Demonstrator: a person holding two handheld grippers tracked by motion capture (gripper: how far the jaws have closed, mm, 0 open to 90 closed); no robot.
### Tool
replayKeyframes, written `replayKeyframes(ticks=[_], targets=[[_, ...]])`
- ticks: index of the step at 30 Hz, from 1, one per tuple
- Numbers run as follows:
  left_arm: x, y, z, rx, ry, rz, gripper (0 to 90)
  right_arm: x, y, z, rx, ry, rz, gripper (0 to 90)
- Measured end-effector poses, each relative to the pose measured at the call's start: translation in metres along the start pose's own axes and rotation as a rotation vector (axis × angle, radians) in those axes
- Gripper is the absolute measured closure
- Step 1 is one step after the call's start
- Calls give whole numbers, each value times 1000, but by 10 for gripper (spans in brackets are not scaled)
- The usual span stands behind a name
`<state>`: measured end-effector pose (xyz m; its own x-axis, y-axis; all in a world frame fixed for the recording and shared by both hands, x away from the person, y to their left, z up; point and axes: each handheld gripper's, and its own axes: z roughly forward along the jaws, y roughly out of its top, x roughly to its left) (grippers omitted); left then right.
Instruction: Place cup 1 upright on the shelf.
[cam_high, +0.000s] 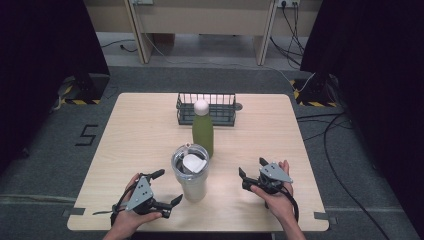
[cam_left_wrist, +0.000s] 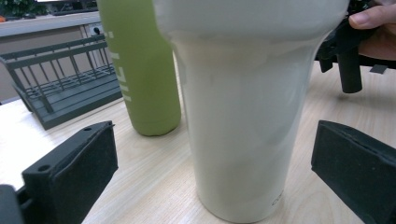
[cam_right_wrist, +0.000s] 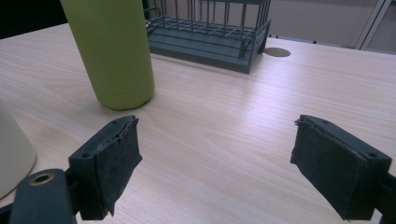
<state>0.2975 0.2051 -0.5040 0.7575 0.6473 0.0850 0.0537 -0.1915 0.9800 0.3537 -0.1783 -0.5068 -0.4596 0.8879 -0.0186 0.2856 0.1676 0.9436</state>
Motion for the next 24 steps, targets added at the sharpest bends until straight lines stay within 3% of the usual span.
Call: replayKeyframes(ticks=[12, 20, 24], targets=[[-5, 5, 14, 4, -39, -12, 0, -11, 2, -5, -10, -29, 27, 148], [-10, 4, 26, 7, -69, 12, 0, -14, 1, -5, -9, -35, 40, 148], [-10, 5, 36, 3, -81, -6, 9, -13, 1, -4, -5, -35, 37, 148]])
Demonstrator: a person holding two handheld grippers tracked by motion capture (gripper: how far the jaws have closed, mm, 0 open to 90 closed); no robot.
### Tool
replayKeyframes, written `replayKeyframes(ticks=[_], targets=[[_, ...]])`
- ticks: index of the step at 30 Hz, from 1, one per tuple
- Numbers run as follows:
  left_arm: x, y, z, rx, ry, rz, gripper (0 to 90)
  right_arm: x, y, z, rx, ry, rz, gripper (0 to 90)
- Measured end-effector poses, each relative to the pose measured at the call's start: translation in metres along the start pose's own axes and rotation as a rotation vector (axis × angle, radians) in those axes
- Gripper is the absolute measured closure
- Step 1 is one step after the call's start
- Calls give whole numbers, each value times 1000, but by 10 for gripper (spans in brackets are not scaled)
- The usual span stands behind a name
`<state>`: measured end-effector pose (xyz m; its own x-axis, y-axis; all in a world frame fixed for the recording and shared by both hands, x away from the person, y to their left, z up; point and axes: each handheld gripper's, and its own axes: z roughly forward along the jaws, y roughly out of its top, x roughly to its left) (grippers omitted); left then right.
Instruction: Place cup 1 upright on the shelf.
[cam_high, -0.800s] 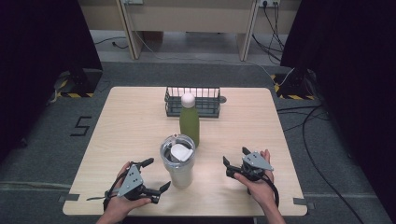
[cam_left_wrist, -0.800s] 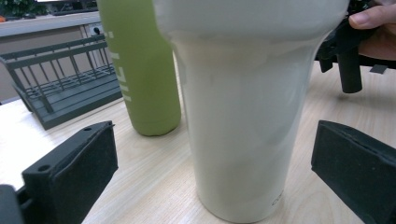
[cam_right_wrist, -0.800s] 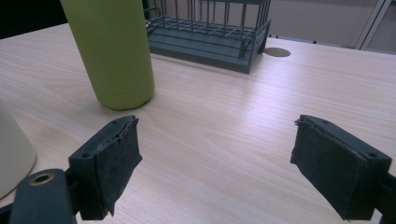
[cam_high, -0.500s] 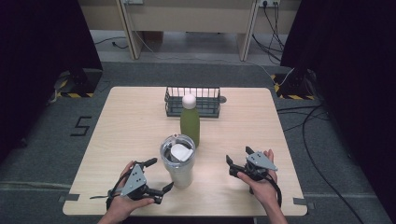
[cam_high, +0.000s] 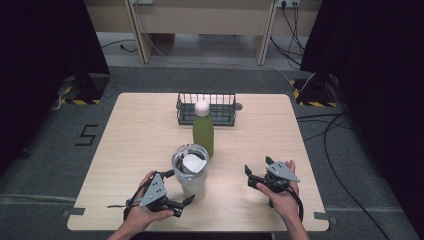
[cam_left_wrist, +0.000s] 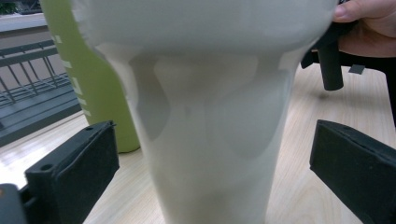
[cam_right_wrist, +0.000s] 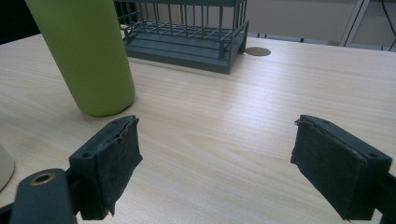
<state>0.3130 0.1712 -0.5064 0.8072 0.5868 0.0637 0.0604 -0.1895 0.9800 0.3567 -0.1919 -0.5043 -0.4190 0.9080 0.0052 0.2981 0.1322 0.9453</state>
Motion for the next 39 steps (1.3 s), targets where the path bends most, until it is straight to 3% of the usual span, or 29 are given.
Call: replayKeyframes(ticks=[17, 24, 34, 39], targets=[[4, 4, 30, -14, -10, -1, 55, -1, -2, 1, 18, -4, -8, 149], [3, 4, 32, -28, -7, -16, 94, -2, -3, 1, 23, -8, 1, 149], [2, 6, 29, -12, 0, -23, 98, -2, -4, 1, 23, -14, 5, 150], [2, 8, 27, 3, -1, -6, 98, -3, -4, 1, 23, -17, 5, 150]])
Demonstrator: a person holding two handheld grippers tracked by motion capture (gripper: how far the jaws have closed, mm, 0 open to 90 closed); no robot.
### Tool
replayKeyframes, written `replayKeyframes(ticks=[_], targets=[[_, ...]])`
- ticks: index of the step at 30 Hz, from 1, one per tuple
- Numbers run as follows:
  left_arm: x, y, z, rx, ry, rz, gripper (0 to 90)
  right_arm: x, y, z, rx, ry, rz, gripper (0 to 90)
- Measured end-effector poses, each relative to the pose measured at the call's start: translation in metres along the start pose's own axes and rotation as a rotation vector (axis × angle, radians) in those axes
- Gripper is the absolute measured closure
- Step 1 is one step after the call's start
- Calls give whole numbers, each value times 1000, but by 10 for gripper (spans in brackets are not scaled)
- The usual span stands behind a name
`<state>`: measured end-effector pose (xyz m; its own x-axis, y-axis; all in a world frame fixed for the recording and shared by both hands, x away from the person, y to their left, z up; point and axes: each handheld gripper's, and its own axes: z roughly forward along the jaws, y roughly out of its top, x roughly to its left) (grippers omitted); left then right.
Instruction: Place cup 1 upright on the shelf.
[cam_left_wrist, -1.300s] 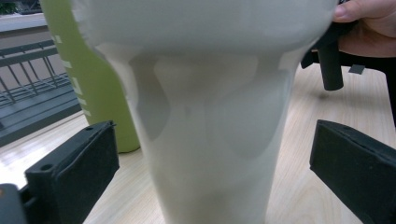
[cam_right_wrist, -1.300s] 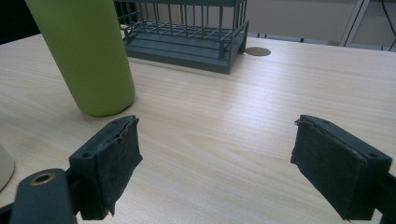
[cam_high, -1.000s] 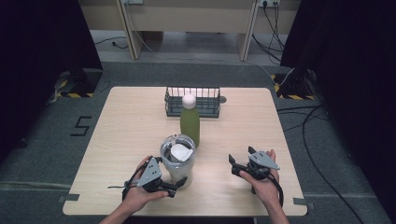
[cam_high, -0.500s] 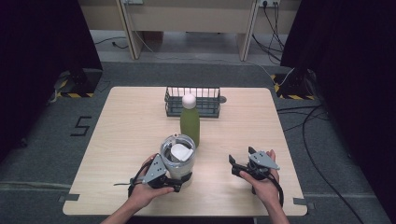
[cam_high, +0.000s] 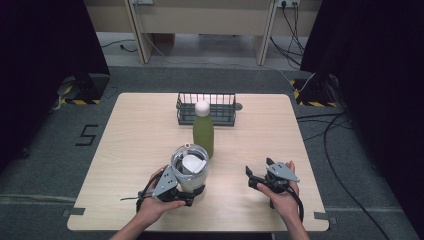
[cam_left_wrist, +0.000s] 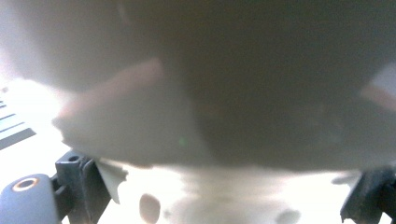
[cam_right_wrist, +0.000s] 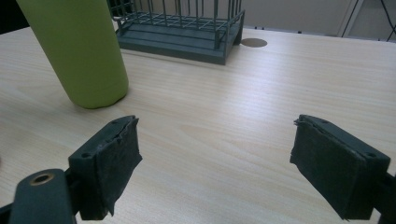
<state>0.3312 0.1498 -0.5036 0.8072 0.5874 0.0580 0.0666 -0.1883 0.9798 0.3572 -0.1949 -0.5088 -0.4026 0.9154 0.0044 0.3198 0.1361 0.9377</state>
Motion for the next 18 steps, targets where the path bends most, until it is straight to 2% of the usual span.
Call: replayKeyframes(ticks=[3, 9, 16, 18], targets=[[1, 1, -3, 0, 6, 7, 99, -1, 0, 0, 1, -1, 6, 150], [5, 9, -9, -24, 22, -5, 99, 0, 0, 0, 1, -2, 9, 150], [15, 18, -17, -41, 62, -3, 99, 0, -1, 0, 3, -5, 8, 150], [20, 21, -20, -42, 87, 5, 99, -1, -1, 0, 6, -7, 9, 150]])
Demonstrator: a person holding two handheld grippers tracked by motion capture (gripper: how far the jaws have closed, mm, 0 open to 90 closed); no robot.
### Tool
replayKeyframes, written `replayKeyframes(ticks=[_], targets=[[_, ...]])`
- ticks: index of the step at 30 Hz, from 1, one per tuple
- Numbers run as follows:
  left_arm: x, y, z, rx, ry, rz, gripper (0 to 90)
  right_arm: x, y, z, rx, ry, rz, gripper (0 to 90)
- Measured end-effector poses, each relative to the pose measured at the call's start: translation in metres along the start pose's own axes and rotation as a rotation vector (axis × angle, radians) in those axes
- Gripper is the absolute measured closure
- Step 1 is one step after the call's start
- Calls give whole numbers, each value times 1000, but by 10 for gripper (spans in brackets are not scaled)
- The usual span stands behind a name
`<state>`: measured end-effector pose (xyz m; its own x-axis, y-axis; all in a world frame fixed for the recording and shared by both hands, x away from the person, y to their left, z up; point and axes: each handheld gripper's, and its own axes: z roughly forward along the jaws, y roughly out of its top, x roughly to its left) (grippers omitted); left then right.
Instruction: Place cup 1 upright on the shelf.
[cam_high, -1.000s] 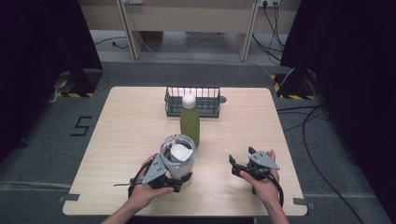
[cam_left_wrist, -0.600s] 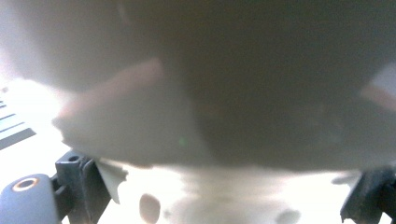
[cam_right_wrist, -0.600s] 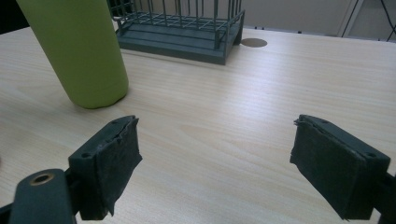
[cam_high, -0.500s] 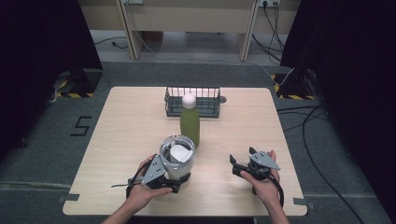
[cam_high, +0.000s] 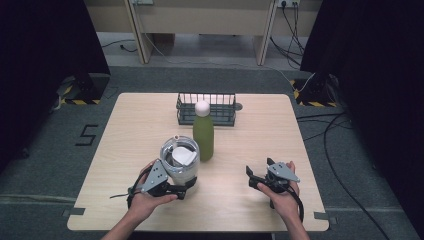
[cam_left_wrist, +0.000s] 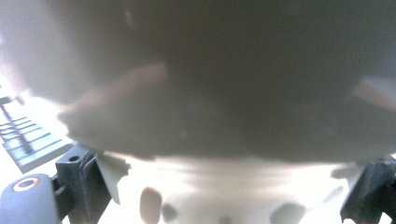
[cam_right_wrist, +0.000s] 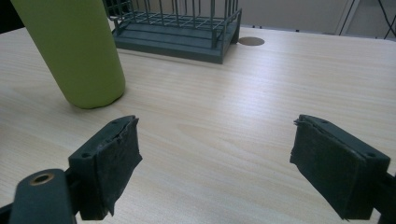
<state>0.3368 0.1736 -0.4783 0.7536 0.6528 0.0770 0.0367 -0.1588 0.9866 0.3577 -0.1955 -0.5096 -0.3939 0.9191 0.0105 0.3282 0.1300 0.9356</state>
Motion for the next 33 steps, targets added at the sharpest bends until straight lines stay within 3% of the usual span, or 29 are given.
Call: replayKeyframes(ticks=[19, 33], targets=[[30, 11, -3, -3, 90, -2, 100, 3, -2, 2, 8, 2, 10, 151], [58, 24, 5, -15, 167, 3, 100, 5, -4, 4, 13, 5, 12, 152]])
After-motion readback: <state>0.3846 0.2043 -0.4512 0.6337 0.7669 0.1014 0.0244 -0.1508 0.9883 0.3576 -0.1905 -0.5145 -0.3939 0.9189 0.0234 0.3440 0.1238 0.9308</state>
